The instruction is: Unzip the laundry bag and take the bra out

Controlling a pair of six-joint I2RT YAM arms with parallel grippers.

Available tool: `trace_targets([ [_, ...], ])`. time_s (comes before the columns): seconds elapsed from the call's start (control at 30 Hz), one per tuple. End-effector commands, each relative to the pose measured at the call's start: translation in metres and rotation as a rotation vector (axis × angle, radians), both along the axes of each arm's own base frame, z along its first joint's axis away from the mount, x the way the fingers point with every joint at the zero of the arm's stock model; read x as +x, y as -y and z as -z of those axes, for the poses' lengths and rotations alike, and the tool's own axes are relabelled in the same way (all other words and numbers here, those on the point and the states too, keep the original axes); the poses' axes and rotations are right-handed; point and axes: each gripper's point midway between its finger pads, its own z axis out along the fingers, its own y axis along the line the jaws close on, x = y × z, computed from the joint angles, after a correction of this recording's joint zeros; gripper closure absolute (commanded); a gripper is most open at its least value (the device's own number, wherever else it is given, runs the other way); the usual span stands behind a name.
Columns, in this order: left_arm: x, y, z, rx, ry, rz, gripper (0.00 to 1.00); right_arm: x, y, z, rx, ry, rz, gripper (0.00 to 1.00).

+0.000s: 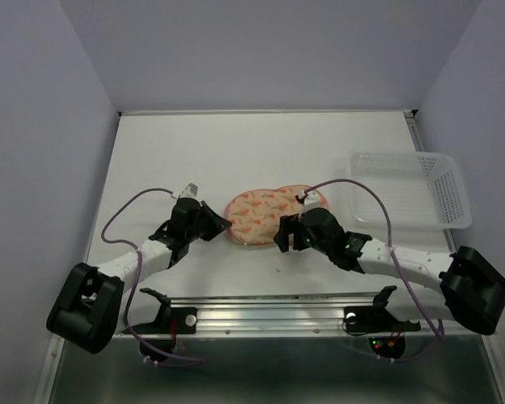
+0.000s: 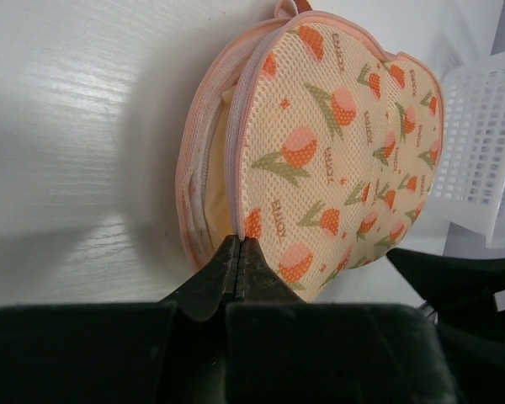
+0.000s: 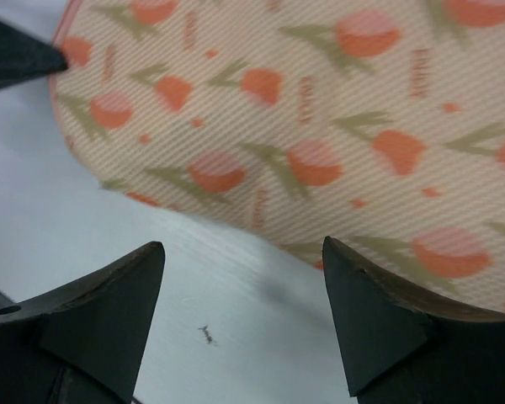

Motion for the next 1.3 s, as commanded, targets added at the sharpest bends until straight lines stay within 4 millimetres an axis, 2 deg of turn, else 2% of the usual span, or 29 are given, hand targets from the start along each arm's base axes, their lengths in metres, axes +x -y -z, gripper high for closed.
trace_targets([
  [0.0, 0.0, -0.003, -0.004, 0.006, 0.038, -0.007, 1.0, 0.032, 0.046, -0.008, 0.027, -0.034, 0.247, 0.17],
  [0.07, -0.004, -0.004, -0.002, -0.001, 0.036, -0.007, 1.0, 0.044, 0.06, -0.002, 0.037, -0.066, 0.309, 0.16],
  [0.17, -0.008, -0.004, -0.004, -0.013, 0.046, -0.007, 1.0, 0.06, 0.052, 0.0, 0.05, -0.081, 0.31, 0.16],
  [0.2, -0.01, -0.004, -0.004, -0.013, 0.048, -0.006, 1.0, 0.065, 0.045, 0.012, 0.044, -0.101, 0.301, 0.16],
  [0.27, -0.013, -0.003, -0.007, -0.025, 0.059, -0.002, 1.0, 0.08, 0.023, 0.006, 0.099, -0.097, 0.257, 0.17],
  [0.3, -0.013, -0.003, -0.009, -0.027, 0.065, -0.002, 1.0, 0.084, 0.016, 0.024, 0.074, -0.133, 0.242, 0.17],
  [0.33, -0.015, -0.003, -0.009, -0.031, 0.069, 0.0, 1.0, 0.087, 0.006, 0.028, 0.084, -0.147, 0.212, 0.17],
  [0.37, -0.017, -0.003, -0.01, -0.036, 0.072, 0.002, 1.0, 0.105, -0.007, 0.015, 0.113, -0.122, 0.198, 0.18],
  [0.4, -0.019, -0.001, -0.011, -0.041, 0.076, 0.008, 1.0, 0.113, -0.017, 0.015, 0.111, -0.108, 0.164, 0.18],
  [0.43, -0.022, -0.002, -0.01, -0.044, 0.074, 0.008, 1.0, 0.117, -0.027, 0.033, 0.088, -0.14, 0.129, 0.18],
  [0.47, -0.024, -0.001, -0.01, -0.047, 0.074, 0.013, 1.0, 0.124, -0.037, 0.033, 0.092, -0.138, 0.102, 0.17],
  [0.5, -0.026, 0.0, -0.009, -0.049, 0.074, 0.013, 1.0, 0.142, -0.052, 0.016, 0.108, -0.085, 0.068, 0.17],
  [0.53, -0.029, 0.003, -0.01, -0.056, 0.074, 0.025, 1.0, 0.146, -0.06, 0.026, 0.093, -0.097, 0.036, 0.17],
  [0.57, -0.033, 0.004, -0.008, -0.059, 0.069, 0.028, 1.0, 0.152, -0.066, 0.024, 0.09, -0.083, 0.017, 0.17],
  [0.6, -0.035, 0.006, -0.009, -0.063, 0.069, 0.033, 1.0, 0.165, -0.075, 0.009, 0.091, -0.045, -0.003, 0.17],
  [0.67, -0.041, 0.013, -0.013, -0.071, 0.083, 0.052, 1.0, 0.169, -0.079, 0.004, 0.062, -0.031, -0.034, 0.14],
  [0.73, -0.043, 0.017, -0.015, -0.075, 0.091, 0.061, 0.98, 0.176, -0.08, -0.012, 0.056, 0.009, -0.038, 0.1],
  [0.8, -0.044, 0.018, -0.018, -0.074, 0.106, 0.059, 0.84, 0.175, -0.074, -0.032, 0.046, 0.048, -0.037, 0.07],
  [0.83, -0.042, 0.018, -0.021, -0.066, 0.122, 0.055, 0.84, 0.174, -0.068, -0.037, 0.033, 0.06, -0.025, 0.05],
  [0.87, -0.04, 0.018, -0.024, -0.066, 0.134, 0.05, 0.84, 0.172, -0.063, -0.043, 0.024, 0.073, -0.021, 0.04],
  [0.9, -0.039, 0.018, -0.026, -0.063, 0.143, 0.048, 0.84, 0.168, -0.057, -0.062, 0.034, 0.096, -0.011, 0.03],
  [0.97, -0.03, 0.016, -0.038, -0.047, 0.193, 0.034, 0.86, 0.156, -0.046, -0.068, 0.028, 0.101, -0.001, 0.02],
  [1.0, -0.026, 0.016, -0.044, -0.04, 0.215, 0.029, 0.93, 0.149, -0.04, -0.091, 0.059, 0.132, 0.006, 0.01],
  [1.03, -0.016, 0.015, -0.059, -0.027, 0.257, -0.002, 0.95, 0.145, -0.033, -0.099, 0.067, 0.145, 0.029, 0.01],
  [1.07, -0.012, 0.015, -0.065, -0.012, 0.279, -0.006, 0.96, 0.137, -0.022, -0.092, 0.056, 0.137, 0.048, 0.0],
  [1.1, -0.01, 0.014, -0.068, 0.03, 0.301, 0.009, 0.96, 0.13, -0.014, -0.112, 0.09, 0.168, 0.07, 0.0],
  [1.17, 0.002, 0.022, -0.084, 0.066, 0.337, 0.023, 0.96, 0.122, 0.002, -0.119, 0.1, 0.185, 0.124, 0.0],
  [1.2, 0.001, 0.029, -0.081, 0.112, 0.344, 0.067, 0.96, 0.112, 0.017, -0.125, 0.117, 0.199, 0.167, 0.0],
  [1.27, 0.007, 0.044, -0.1, 0.132, 0.393, 0.096, 0.97, 0.102, 0.034, -0.128, 0.134, 0.213, 0.221, 0.0],
])
